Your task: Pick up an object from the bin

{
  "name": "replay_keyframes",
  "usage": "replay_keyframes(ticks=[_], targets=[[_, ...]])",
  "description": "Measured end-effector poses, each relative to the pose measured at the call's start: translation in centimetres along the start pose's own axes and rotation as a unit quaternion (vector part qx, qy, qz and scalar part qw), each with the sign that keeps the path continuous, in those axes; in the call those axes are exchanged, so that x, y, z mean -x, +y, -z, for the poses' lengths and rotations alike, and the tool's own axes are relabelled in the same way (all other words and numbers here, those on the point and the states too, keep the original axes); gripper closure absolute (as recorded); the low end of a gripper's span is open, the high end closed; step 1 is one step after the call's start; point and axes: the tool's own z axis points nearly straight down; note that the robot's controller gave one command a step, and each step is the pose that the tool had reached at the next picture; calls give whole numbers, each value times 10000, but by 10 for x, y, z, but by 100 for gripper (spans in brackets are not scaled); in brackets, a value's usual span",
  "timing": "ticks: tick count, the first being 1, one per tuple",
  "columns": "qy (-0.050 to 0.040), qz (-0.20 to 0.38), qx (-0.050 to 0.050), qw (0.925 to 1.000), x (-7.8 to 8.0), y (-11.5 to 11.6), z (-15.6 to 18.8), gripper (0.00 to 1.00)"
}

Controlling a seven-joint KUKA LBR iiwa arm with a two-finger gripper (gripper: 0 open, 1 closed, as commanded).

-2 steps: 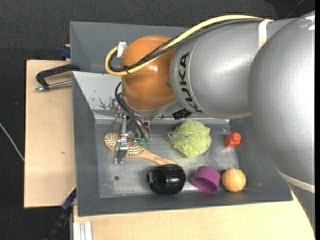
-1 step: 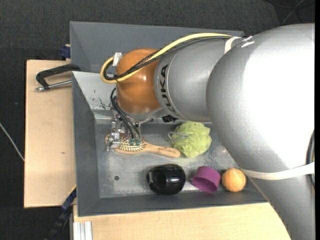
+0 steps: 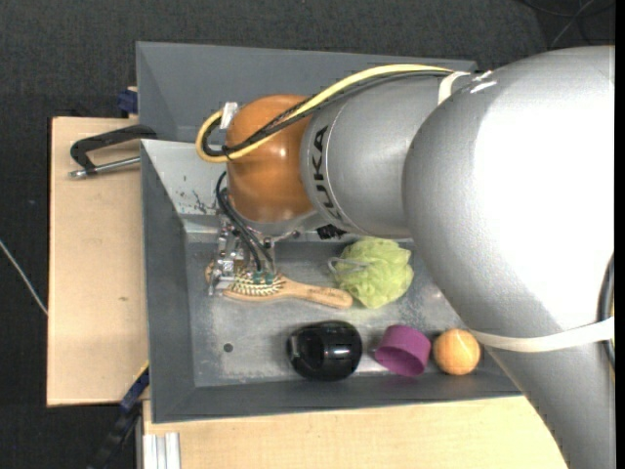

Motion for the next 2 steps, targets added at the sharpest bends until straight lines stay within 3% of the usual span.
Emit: replay_keyframes(ticks=[1,2], targets=[[110,-3,-72,9999,1,-4,46,100],[93,-85,-63,9999,2,17,138,0]])
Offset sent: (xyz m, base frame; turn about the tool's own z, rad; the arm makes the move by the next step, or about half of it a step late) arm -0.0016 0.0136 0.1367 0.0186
